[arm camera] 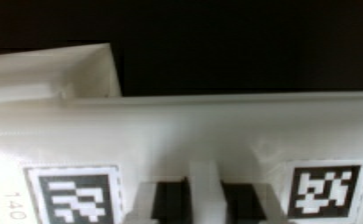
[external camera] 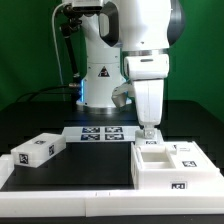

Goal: Assemble cabinet

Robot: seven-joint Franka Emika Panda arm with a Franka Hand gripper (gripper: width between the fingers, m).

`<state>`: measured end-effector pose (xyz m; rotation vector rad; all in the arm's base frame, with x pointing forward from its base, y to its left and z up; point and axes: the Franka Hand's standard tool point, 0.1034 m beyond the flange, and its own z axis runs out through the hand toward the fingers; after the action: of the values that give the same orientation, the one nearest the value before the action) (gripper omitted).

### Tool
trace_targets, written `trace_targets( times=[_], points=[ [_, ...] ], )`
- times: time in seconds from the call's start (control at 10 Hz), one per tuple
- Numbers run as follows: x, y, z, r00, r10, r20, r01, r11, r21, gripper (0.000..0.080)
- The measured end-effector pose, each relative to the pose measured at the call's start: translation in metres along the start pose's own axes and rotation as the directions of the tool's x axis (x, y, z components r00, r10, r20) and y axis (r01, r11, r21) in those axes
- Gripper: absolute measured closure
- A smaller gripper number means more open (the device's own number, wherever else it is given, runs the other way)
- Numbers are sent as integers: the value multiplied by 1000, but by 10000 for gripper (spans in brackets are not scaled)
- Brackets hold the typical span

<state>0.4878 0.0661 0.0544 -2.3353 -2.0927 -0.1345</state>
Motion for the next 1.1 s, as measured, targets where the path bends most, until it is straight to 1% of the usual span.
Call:
trace_targets(
  times=[0.1, 0.3, 0.9, 1.0, 1.1],
  points=[
    [0, 7, 0, 1000, -12, -2, 12, 1000, -4, 729],
    [0, 13, 0, 1000, -31, -2, 31, 999, -6, 729],
    [-1, 13, -1, 999, -35, -2, 35, 999, -6, 729],
    [0, 20, -1, 999, -40, 2, 40, 999, 4, 729],
    [0, 31, -1, 999, -37, 6, 37, 999, 12, 729]
  ],
)
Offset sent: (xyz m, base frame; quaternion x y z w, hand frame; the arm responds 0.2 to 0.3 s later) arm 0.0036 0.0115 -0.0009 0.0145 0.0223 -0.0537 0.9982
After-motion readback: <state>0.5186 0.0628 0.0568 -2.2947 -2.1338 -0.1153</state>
